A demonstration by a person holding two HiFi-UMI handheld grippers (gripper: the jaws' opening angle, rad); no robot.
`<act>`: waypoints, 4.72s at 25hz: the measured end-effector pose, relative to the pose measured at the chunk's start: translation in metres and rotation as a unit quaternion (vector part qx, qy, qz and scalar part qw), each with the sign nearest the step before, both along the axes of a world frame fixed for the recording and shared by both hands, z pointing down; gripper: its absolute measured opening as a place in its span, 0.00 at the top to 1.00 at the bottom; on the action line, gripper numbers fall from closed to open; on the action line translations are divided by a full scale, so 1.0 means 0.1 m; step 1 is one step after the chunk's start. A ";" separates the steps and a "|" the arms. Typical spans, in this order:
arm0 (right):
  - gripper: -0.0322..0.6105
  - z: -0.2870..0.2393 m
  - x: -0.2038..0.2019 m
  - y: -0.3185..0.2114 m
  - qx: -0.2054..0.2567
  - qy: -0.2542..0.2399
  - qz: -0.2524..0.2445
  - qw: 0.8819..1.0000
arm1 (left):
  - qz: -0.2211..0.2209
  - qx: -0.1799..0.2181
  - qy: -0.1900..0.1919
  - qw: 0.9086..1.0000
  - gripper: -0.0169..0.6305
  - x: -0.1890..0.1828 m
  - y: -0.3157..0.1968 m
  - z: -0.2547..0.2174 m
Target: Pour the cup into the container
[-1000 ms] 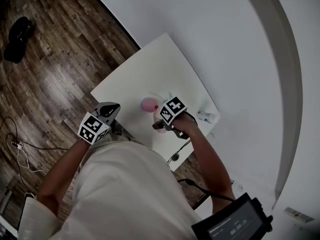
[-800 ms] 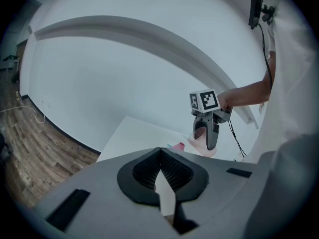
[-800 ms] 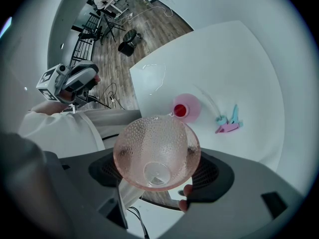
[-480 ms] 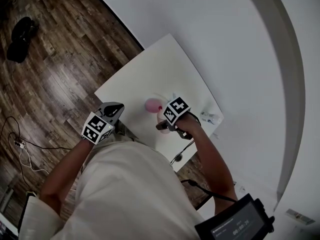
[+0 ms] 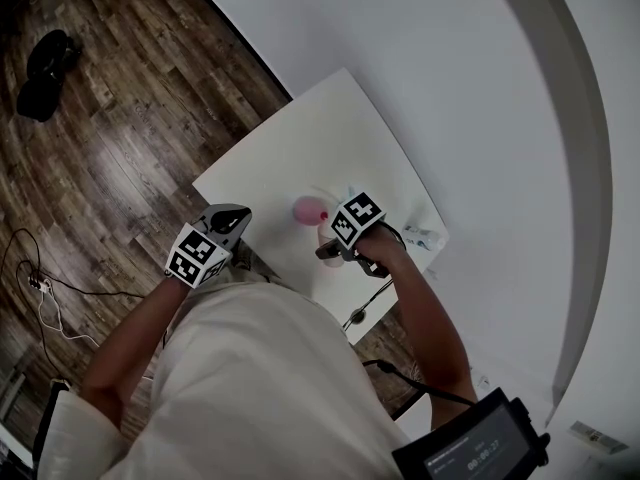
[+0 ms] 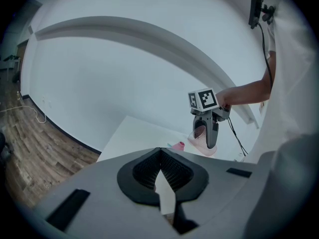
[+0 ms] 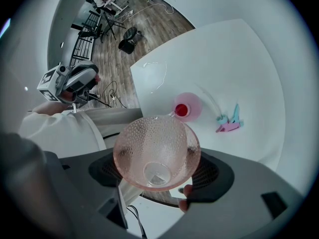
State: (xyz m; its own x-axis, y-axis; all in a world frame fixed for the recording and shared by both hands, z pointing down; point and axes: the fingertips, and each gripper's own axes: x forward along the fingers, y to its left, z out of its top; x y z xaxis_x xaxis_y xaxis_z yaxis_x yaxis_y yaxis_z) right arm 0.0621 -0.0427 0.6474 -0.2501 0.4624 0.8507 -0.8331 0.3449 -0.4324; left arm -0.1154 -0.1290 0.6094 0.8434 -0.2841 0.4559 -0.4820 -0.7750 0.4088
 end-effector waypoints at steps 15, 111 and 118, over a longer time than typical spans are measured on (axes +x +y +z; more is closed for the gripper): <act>0.36 -0.02 0.04 0.01 -0.011 0.004 -0.006 1.000 | -0.006 -0.003 0.001 1.000 0.96 -0.02 0.03 0.05; 0.36 -0.19 0.11 -0.05 -0.067 0.007 -0.032 0.997 | -0.007 -0.008 0.003 1.000 0.96 -0.01 0.07 0.17; 0.36 -0.20 0.11 -0.04 -0.072 0.009 -0.034 0.997 | -0.006 -0.008 0.004 1.000 0.96 0.00 0.06 0.18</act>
